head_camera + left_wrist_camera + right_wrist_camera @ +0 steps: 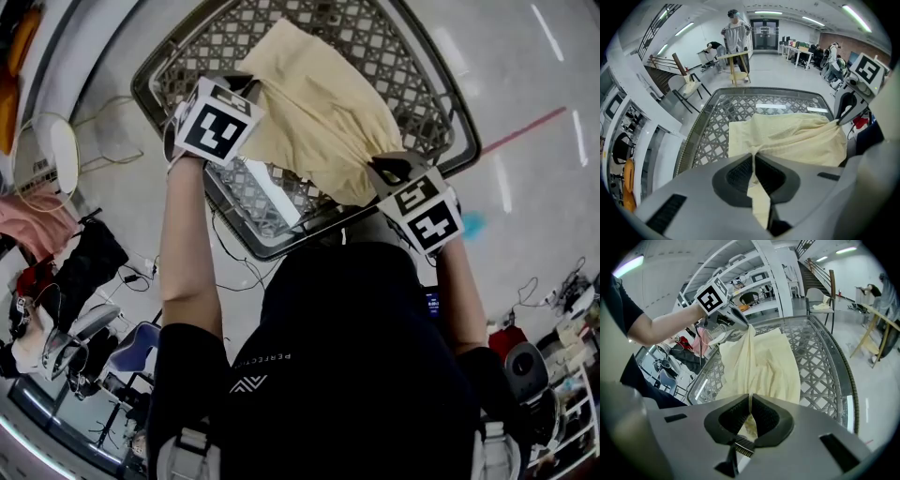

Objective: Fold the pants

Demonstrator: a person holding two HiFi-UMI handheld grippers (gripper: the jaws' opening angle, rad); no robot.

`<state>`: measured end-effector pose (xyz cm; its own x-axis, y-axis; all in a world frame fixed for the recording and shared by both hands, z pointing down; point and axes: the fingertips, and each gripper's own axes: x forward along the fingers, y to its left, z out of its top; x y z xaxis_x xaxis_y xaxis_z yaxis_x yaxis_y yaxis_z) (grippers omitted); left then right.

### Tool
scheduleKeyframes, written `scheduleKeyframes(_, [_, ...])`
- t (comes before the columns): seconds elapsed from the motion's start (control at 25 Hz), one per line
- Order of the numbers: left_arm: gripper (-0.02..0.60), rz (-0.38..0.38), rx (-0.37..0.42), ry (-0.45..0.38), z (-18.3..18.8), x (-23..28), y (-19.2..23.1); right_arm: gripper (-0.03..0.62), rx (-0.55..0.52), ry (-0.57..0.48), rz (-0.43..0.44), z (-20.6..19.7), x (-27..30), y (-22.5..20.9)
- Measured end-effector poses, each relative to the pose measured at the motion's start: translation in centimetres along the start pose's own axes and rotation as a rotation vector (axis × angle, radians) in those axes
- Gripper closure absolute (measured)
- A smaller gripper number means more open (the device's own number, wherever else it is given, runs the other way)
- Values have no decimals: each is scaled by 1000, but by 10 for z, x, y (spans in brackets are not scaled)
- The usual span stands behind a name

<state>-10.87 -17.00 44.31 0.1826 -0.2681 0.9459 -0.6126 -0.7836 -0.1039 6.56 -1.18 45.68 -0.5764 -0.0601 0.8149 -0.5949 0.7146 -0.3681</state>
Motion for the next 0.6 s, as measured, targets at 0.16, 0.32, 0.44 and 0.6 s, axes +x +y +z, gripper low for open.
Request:
scheduleKeyframes(0.16, [560, 4, 16, 5, 15, 12, 5, 548, 13, 2, -15, 1, 2, -13])
scheduleKeyframes(0.32, [560, -1, 33, 11, 25, 25, 12, 548, 22, 2, -37, 5, 5, -27])
scheduleKeyframes(0.44, [560, -3, 34, 8, 34, 34, 17, 548, 36, 1, -48, 7, 6, -36])
scheduleKeyframes(0.6, [560, -2, 48, 11, 47, 46, 19, 548, 59, -7, -59, 6, 6, -45])
